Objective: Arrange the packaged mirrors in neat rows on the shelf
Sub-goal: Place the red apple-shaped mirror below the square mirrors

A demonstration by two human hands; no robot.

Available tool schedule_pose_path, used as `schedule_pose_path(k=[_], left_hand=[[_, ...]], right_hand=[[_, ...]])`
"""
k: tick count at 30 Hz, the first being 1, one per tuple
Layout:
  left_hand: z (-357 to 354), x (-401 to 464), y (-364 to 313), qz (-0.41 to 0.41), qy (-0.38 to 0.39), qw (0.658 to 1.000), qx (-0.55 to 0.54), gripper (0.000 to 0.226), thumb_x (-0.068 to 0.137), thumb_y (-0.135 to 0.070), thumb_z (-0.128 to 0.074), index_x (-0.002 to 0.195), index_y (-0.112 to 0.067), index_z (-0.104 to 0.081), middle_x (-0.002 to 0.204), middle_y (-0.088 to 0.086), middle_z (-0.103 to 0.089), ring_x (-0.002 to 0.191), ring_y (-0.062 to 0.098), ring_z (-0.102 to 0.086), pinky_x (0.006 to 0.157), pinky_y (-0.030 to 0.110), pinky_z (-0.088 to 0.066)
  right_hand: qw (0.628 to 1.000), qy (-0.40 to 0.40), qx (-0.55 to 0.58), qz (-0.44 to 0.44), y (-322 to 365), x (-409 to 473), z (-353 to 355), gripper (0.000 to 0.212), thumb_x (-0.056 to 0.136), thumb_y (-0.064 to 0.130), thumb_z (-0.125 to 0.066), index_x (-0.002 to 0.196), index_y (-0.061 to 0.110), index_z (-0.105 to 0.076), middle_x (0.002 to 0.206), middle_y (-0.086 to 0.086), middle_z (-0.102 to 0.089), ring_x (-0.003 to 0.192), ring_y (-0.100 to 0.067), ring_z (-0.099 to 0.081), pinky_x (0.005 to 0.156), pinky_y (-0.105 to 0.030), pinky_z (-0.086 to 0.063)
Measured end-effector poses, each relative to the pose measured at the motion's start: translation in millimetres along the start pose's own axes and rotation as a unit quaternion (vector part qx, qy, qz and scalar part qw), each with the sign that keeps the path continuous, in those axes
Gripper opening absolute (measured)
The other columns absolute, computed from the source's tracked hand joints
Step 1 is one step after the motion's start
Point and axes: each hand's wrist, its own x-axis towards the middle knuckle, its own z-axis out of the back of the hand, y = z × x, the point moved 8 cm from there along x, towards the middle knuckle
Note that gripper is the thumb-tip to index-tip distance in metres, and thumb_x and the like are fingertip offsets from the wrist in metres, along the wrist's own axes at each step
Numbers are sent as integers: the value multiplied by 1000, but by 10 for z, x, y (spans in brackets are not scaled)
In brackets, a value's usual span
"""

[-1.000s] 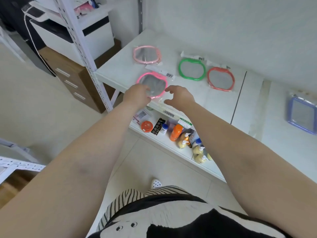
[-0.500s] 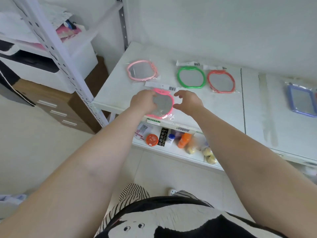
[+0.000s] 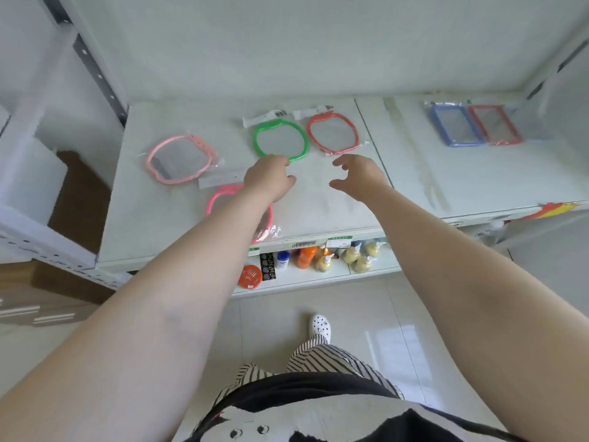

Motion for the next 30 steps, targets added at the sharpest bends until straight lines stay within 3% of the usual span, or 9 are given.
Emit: schedule_pose_path(k=[2, 5, 7, 10, 16, 23, 26, 30], left_hand=[[-101, 176, -190, -6, 8, 1000, -6, 44, 90, -31, -54, 129, -11, -55, 133, 10, -56, 123, 31, -52, 97, 37, -45], [-234, 490, -384, 10, 11, 1000, -24, 42, 91, -33, -55, 121, -4, -57, 127, 14, -59, 119, 33, -53, 94, 36, -44], [-312, 695, -472, 36, 12, 998, -46, 42, 92, -34, -53, 119, -2, -58, 126, 16, -60, 118, 34, -54, 94, 35, -44], [-465, 926, -631, 70, 23, 994, -75, 44, 95, -34, -50, 123, -1, -58, 129, 17, -59, 122, 34, -53, 99, 34, -41], [-855, 1260, -756, 140, 32, 983, -119, 45, 96, -32, -50, 129, -2, -55, 134, 17, -57, 124, 33, -53, 99, 33, -42], [-1097, 1589, -847, 187, 14, 968, -166, 39, 96, -28, -46, 128, -8, -54, 130, 13, -59, 121, 32, -54, 105, 38, -43], [-1183, 1699, -741, 250, -14, 945, -211, 37, 93, -27, -49, 123, -7, -58, 127, 15, -61, 118, 33, -57, 102, 36, -45], [-1304, 1730, -641, 332, -52, 873, -354, 44, 93, -30, -55, 125, 1, -54, 126, 16, -60, 116, 34, -58, 98, 36, -48]], right_hand=[[1000, -12, 3, -14, -197, 159, 130, 49, 85, 34, -66, 131, 27, -53, 127, 2, -58, 87, -21, -61, 82, -32, -49], [999, -22, 24, -30, -482, 458, 269, 47, 85, 33, -65, 130, 27, -54, 118, 0, -63, 84, -20, -62, 81, -34, -52], [998, -28, 41, -29, -641, 689, 322, 46, 86, 32, -65, 129, 28, -54, 116, 0, -64, 93, -21, -64, 80, -32, -52], [998, -24, 64, -18, -855, 1037, 336, 45, 86, 33, -66, 129, 28, -55, 124, 2, -59, 104, -18, -61, 77, -27, -47], [998, 5, 66, -3, -1163, 1592, 211, 43, 87, 32, -64, 129, 26, -55, 123, 0, -61, 97, -20, -63, 79, -31, -50], [997, 45, 56, 21, -1198, 2080, 18, 57, 89, 34, -61, 141, 20, -43, 136, -10, -52, 122, -28, -52, 91, -34, -45], [996, 70, 63, -3, -1222, 2208, -71, 53, 90, 37, -58, 139, 22, -44, 129, -9, -57, 120, -30, -52, 90, -37, -49], [994, 49, 88, -31, -1277, 2278, -129, 33, 90, 33, -58, 116, 12, -60, 103, -6, -64, 101, -28, -60, 80, -35, -53]])
